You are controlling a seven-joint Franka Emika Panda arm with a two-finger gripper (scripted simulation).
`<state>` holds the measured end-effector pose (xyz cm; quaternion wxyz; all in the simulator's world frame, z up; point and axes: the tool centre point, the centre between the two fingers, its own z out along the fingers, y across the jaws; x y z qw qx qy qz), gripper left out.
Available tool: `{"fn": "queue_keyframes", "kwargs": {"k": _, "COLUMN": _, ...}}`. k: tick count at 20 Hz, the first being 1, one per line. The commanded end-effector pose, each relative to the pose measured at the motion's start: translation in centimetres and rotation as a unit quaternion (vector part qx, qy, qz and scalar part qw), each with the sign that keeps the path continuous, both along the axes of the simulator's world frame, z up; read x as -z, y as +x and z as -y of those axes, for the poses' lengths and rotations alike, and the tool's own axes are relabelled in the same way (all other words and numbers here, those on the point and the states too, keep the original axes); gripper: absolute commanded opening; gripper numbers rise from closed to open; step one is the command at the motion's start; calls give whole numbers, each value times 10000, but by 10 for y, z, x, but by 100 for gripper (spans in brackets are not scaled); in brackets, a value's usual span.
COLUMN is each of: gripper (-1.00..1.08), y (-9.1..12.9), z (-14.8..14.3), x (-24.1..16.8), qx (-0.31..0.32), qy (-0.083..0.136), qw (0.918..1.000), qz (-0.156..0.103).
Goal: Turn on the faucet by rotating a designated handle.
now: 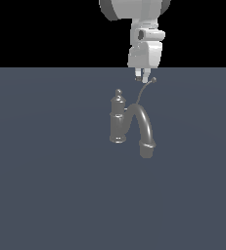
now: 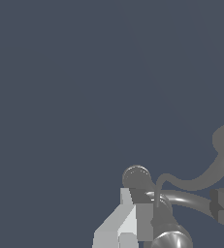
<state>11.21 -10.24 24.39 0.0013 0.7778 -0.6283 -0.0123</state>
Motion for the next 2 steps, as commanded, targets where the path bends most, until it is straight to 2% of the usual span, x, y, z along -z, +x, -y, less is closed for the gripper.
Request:
{"fn": "queue_keyframes", "kwargs": {"k": 1, "gripper": -100, "y": 12, "z": 18, "x": 2, "qx": 96, "qy": -65, "qw": 9999, "qz": 103}}
{"fn": "queue_keyframes", "kwargs": {"k": 2, "gripper": -100, "y": 12, "z": 18, "x": 2, "qx": 96, "qy": -65, "qw": 9999, "qz": 103}}
